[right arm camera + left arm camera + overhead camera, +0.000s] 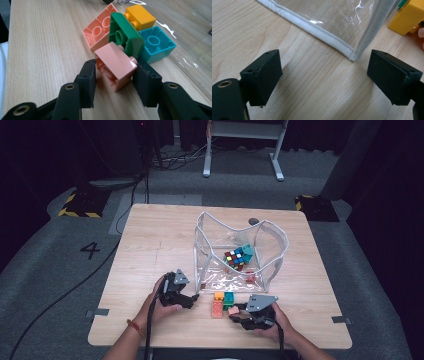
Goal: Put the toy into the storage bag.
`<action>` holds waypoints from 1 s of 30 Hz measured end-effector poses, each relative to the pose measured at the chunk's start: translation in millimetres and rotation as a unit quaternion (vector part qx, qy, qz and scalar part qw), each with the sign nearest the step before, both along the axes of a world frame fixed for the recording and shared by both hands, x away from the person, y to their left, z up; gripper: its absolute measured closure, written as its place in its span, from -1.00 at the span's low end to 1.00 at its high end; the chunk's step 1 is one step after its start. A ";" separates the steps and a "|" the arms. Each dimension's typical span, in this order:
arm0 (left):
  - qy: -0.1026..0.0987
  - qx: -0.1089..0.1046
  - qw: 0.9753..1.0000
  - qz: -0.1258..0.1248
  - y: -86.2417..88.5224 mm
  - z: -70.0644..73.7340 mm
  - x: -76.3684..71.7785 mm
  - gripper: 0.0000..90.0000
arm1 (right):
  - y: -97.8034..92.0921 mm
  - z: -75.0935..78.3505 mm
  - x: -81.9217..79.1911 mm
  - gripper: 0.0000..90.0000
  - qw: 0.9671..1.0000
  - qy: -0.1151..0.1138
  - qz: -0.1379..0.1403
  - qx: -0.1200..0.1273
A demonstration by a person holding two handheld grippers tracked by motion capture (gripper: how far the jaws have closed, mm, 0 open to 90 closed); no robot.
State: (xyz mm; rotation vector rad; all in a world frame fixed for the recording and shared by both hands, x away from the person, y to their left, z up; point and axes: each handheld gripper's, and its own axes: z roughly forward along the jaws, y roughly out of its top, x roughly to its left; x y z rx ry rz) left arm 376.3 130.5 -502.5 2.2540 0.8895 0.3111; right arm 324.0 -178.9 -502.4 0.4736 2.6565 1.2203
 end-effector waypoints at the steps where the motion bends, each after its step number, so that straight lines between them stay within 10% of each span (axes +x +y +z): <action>1: 0.000 0.000 1.000 0.000 0.0 0.0 0.0 -0.72 | -0.6 -0.2 0.0 0.35 1.000 -0.002 0.002 0.001; 15: 0.000 0.000 1.000 0.000 0.0 0.0 -0.1 -0.72 | -10.7 0.4 -2.2 0.59 1.000 -0.002 0.016 -0.002; 25: -0.001 0.001 1.000 -0.001 0.1 0.1 0.1 -0.72 | -1.9 0.0 -0.1 0.05 1.000 -0.001 0.019 -0.002; 30: 0.000 0.001 1.000 0.000 0.1 0.1 0.0 -0.72 | 2.3 0.1 -1.1 0.31 1.000 -0.001 0.019 0.001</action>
